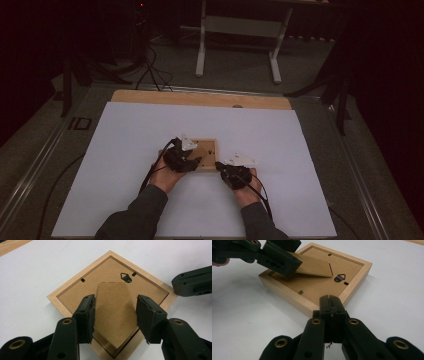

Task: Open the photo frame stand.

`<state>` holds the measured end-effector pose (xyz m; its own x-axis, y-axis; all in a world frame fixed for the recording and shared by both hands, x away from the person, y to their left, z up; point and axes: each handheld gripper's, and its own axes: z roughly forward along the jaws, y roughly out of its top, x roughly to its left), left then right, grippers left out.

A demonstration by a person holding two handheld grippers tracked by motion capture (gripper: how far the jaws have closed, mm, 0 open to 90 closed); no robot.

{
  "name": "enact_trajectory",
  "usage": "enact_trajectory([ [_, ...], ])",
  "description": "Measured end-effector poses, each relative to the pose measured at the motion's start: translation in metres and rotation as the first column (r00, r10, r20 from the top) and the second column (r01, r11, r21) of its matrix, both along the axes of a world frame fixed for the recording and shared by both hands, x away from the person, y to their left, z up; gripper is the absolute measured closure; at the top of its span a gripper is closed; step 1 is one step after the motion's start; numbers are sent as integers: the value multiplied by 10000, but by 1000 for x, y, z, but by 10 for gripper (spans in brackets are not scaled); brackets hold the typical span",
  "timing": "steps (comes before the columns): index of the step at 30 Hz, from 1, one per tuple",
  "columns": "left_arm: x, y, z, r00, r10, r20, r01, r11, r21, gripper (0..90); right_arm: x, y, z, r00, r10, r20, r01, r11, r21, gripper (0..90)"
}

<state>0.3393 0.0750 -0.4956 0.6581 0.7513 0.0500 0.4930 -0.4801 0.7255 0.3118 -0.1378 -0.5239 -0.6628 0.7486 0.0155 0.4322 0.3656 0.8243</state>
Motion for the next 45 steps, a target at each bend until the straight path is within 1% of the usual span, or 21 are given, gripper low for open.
enact_trajectory([
  [3,1,1,0,9998,-13,-185,11,9999,-150,478,0,0,0,10000,-3,-2,3,10000,7,897],
  [8,-3,3,-1,9997,-13,-226,10,9999,-159,453,0,0,0,10000,6,5,-6,10000,4,897],
  [13,-7,9,-2,9995,-8,-311,-2,9994,-346,450,0,0,0,10000,-1,1,1,10000,30,897],
  [20,-15,19,-5,9990,-17,-451,-4,9989,-459,459,0,0,0,10000,0,3,0,10000,39,897],
  [22,-18,22,-7,9987,8,-501,-29,9991,-416,471,0,0,0,10000,-2,-7,3,10000,46,897],
  [23,-19,24,-8,9985,11,-542,-30,9994,-355,481,0,0,0,10000,-2,-3,2,10000,48,897],
  [25,-21,26,-9,9983,66,-578,-88,9993,-374,501,0,0,0,10000,-2,2,2,10000,45,897],
  [27,-22,28,-10,9985,119,-536,-136,9994,-306,534,0,0,0,10000,-2,-1,2,10000,55,897],
  [31,-24,30,-10,9992,121,-369,-130,9996,-238,635,0,-1,0,10000,-1,0,1,10000,61,896],
  [34,-25,29,-10,9996,71,-286,-73,10000,-62,712,0,-1,0,10000,2,0,-2,10000,67,897],
  [40,-24,26,-11,9994,-66,-335,64,10000,-62,872,0,0,0,10000,8,12,-8,10000,52,896],
  [42,-23,25,-11,9993,-100,-362,98,9999,-69,892,0,0,0,10000,10,11,-10,10000,51,896],
  [45,-22,24,-8,9995,-105,-312,103,9999,-51,893,0,0,0,10000,12,14,-13,10000,47,897],
])
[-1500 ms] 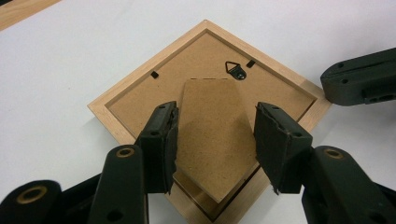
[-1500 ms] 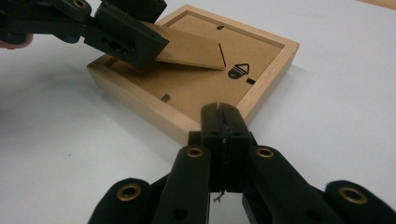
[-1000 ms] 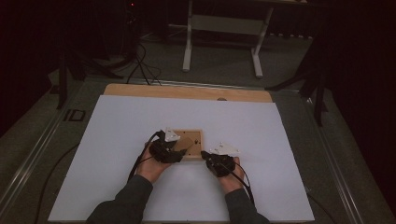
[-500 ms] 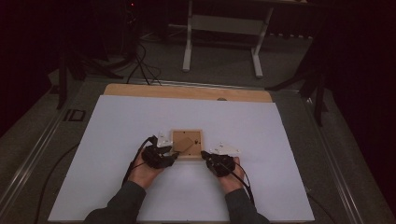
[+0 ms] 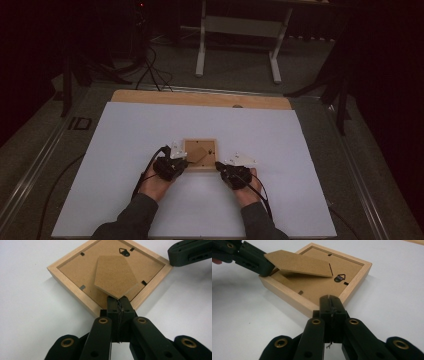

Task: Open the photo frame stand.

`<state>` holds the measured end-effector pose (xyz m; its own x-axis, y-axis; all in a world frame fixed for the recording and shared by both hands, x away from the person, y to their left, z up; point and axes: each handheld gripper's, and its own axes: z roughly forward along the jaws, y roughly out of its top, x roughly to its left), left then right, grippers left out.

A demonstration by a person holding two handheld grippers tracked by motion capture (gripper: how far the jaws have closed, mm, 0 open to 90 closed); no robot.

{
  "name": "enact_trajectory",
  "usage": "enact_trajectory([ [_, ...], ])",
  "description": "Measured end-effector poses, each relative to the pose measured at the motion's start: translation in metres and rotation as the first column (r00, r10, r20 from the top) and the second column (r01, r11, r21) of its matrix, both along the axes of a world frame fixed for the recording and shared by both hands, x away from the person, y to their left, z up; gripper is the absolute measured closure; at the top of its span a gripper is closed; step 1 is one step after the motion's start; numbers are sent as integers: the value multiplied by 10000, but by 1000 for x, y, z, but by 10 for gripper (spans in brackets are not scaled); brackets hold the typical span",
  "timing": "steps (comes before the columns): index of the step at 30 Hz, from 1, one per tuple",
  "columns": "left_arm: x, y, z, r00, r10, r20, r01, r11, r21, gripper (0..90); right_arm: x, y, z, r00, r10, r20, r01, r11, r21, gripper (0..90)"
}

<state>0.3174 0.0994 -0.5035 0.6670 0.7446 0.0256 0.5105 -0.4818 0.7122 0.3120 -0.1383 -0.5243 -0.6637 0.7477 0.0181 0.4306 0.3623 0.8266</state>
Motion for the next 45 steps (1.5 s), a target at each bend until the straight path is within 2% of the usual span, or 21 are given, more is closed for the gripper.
enact_trajectory([
  [9,5,-6,16,9994,37,334,-23,9992,-393,893,0,0,0,10000,-6,9,6,10000,-7,897],
  [13,7,-8,19,9996,-10,291,22,9991,-416,887,0,0,0,10000,3,13,-3,10000,-23,896],
  [20,7,-9,18,9996,-266,58,269,9980,-567,762,0,0,0,10000,1,17,-1,10000,-30,896],
  [25,10,-9,18,9989,-406,-245,383,9954,-879,650,0,0,0,10000,9,22,-9,10000,-42,896],
  [29,13,-10,17,9980,-422,-472,373,9943,-998,610,0,0,0,10000,12,27,-12,10000,-48,896],
  [37,23,-9,16,9933,-332,-1106,153,9872,-1591,580,0,0,0,10000,8,25,-8,10000,-49,895],
  [40,24,-8,15,9920,-313,-1222,94,9844,-1759,577,0,0,0,10000,12,35,-12,10000,-51,895],
  [41,27,-6,14,9897,-244,-1412,-43,9799,-1995,577,0,0,0,10000,14,35,-14,10000,-52,895],
  [45,30,-5,13,9872,-202,-1582,-154,9752,-2209,576,0,0,0,10000,15,41,-15,10000,-43,894],
])
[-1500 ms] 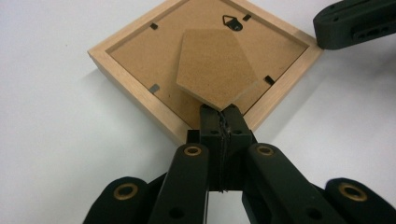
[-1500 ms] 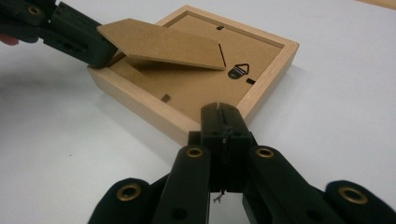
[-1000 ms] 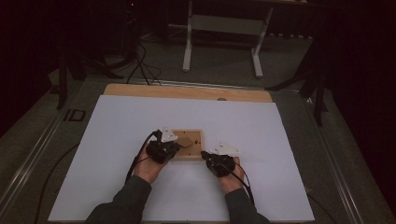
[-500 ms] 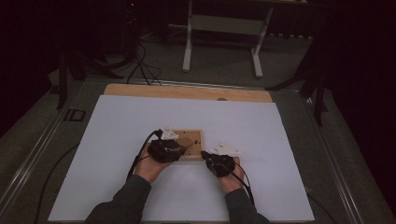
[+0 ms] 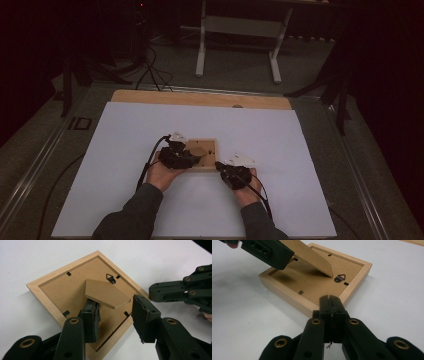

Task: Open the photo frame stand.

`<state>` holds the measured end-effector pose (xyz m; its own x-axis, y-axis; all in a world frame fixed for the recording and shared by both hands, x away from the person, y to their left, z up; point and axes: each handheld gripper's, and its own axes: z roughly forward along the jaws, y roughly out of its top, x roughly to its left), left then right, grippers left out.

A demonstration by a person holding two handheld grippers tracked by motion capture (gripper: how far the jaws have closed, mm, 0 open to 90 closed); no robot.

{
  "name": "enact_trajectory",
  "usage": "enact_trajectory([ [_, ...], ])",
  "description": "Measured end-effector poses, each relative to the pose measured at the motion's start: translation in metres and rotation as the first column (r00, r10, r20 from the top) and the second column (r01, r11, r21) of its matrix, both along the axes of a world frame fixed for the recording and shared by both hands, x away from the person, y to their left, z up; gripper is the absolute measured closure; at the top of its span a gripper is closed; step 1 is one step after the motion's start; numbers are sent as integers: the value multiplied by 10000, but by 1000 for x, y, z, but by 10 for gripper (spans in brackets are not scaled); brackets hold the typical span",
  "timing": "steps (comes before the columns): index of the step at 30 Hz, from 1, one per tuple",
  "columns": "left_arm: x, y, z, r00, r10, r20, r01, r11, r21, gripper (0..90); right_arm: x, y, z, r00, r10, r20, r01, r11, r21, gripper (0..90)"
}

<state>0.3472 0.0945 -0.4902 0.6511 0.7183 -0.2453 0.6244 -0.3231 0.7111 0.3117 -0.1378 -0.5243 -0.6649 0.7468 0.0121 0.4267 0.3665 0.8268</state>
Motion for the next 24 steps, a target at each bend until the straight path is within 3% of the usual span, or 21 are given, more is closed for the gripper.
enact_trajectory([
  [17,14,1,-2,9930,435,-1102,-518,9959,-744,549,0,1,0,10000,36,50,-35,10000,-51,890],
  [24,18,1,-3,9896,535,-1332,-654,9941,-866,551,0,1,0,9999,71,102,-70,9999,-85,890],
])
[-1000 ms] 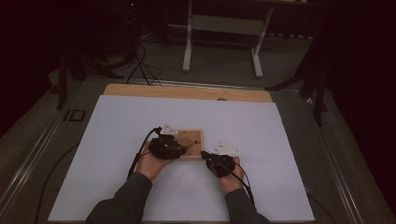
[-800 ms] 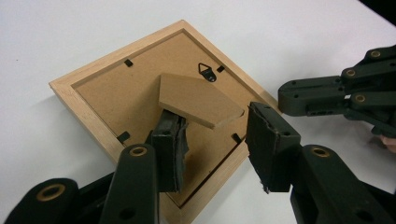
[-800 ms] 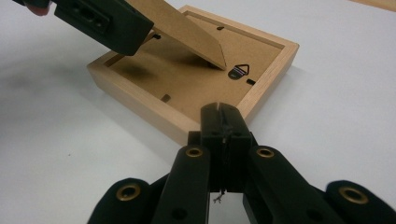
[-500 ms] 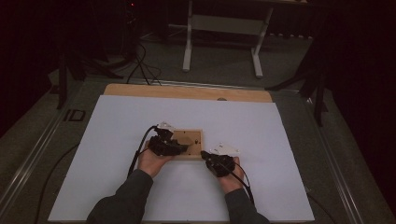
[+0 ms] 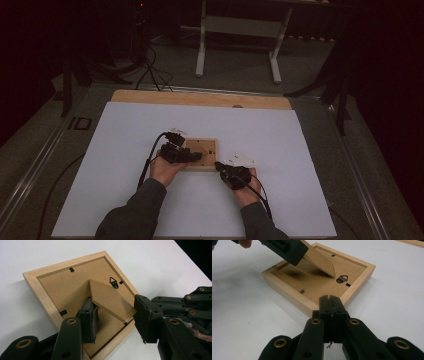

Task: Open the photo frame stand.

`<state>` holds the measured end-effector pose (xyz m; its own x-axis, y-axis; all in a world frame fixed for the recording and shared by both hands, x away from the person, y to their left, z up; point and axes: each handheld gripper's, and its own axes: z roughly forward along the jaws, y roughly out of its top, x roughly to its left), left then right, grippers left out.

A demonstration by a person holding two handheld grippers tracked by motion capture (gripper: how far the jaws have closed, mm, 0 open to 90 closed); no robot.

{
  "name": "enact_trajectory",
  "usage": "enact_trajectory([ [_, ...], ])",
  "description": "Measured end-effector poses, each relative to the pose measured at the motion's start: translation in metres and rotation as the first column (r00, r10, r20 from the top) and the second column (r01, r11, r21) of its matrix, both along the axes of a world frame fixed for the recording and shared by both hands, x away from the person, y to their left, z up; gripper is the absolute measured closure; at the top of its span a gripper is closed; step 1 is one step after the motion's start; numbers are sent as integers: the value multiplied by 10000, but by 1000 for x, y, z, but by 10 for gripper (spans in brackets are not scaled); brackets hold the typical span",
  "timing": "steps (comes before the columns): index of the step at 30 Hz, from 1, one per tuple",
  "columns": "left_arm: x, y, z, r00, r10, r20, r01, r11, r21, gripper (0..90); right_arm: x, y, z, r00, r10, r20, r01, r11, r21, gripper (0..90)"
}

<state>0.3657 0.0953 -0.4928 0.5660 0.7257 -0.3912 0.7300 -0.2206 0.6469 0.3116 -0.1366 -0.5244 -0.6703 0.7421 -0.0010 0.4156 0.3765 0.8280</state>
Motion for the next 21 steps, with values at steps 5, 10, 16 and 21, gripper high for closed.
enact_trajectory([
  [5,3,1,-1,9997,113,-213,-119,9995,-279,548,0,0,0,10000,9,2,-9,10000,-9,889],
  [10,4,0,-1,9994,180,-291,-187,9995,-247,547,0,0,0,10000,16,4,-16,10000,-10,889],
  [16,6,-1,0,9992,151,-359,-158,9997,-186,587,0,1,0,10000,26,7,-26,10000,-16,888],
  [21,7,-2,0,9986,269,-445,-281,9992,-269,637,0,2,0,10000,58,24,-58,10000,-3,886],
])
